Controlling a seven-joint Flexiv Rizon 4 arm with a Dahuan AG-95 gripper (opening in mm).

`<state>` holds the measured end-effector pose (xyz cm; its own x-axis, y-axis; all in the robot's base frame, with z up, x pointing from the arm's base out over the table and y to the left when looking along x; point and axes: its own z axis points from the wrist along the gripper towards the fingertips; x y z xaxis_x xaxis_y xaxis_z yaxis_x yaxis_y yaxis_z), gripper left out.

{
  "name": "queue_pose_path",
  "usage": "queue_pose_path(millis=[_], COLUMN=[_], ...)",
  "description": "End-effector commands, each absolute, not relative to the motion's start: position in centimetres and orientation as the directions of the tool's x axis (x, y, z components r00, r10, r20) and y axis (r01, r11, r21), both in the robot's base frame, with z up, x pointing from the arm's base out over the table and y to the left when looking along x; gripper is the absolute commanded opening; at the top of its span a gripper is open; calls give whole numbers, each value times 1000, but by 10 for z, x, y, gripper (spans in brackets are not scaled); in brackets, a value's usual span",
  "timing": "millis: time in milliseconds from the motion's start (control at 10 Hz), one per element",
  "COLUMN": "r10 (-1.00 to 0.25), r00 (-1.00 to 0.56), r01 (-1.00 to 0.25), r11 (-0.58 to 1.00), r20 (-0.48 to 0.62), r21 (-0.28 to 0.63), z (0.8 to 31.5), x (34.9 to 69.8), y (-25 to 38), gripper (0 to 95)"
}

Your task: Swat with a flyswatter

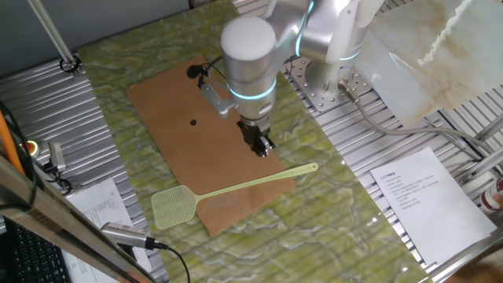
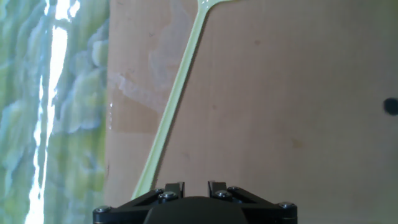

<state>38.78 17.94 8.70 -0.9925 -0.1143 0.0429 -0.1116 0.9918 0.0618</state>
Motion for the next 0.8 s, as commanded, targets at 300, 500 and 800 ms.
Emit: queue_pose_path(millis=[300, 500, 800], r10=[-63, -16, -4], r00=[-997, -999, -999], r01=[-61, -14, -1], r11=[997, 998, 998], r20=[42, 49, 39], r21=[48, 53, 57], z=[75, 75, 73], x=[393, 398, 399], y=[182, 186, 195], gripper=[190, 190, 190])
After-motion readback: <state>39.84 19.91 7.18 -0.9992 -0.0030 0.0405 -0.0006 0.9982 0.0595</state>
